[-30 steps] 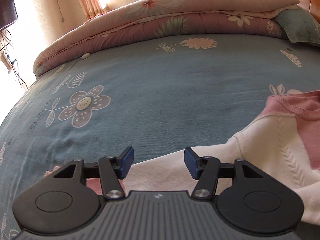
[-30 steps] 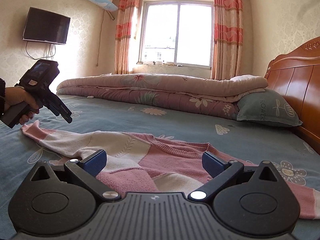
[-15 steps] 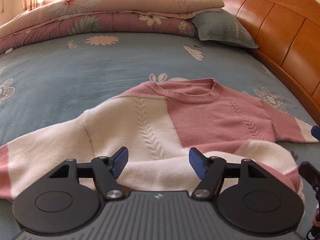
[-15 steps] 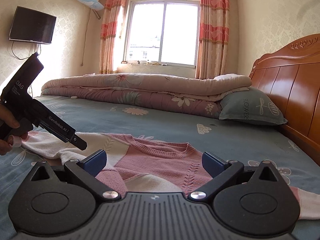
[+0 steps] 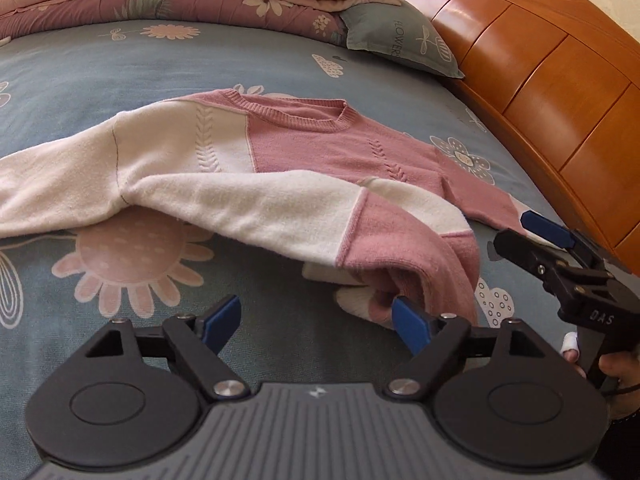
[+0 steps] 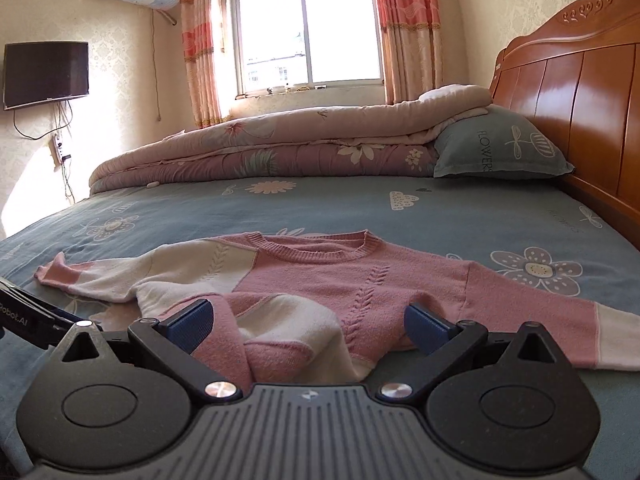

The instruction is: Fold clothes

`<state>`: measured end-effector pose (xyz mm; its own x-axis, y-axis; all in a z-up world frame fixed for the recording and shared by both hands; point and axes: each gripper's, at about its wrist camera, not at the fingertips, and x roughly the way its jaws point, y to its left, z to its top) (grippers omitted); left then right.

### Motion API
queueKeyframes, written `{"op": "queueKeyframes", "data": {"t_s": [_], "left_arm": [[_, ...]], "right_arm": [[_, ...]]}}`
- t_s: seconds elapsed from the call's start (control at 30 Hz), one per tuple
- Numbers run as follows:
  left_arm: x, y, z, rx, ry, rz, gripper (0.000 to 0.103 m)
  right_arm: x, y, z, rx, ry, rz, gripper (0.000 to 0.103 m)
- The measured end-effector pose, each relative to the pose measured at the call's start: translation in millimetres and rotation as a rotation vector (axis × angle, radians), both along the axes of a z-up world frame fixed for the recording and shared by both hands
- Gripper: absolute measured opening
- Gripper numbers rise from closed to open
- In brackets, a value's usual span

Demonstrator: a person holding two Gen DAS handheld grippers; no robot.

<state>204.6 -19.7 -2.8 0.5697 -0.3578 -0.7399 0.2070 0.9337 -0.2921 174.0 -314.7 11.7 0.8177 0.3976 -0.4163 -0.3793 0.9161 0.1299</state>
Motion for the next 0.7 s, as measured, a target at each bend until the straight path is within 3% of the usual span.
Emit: {"op": "queueKeyframes", "data": {"t_s": [0.13,0.27,0.7], "left_arm": [[-11.5,8.1,-2.7,0.075,-0.008,0.061,0.083],[-23.3,20.7,1.1,0.121,-0.029,0.114,0.083],[-59.6,58.5,5.3,0.010,-0.046,0.195,0.087]], "right_arm": [[-26.8,30.8,-12.1,-0.046,0.041,0.141,0.103],[-23.7,53.2,-25.1,-0.112,0.066,0.163,0.103],[4.2,94.6,-42.8,-0.269,0.130,0.026,0.103]]}}
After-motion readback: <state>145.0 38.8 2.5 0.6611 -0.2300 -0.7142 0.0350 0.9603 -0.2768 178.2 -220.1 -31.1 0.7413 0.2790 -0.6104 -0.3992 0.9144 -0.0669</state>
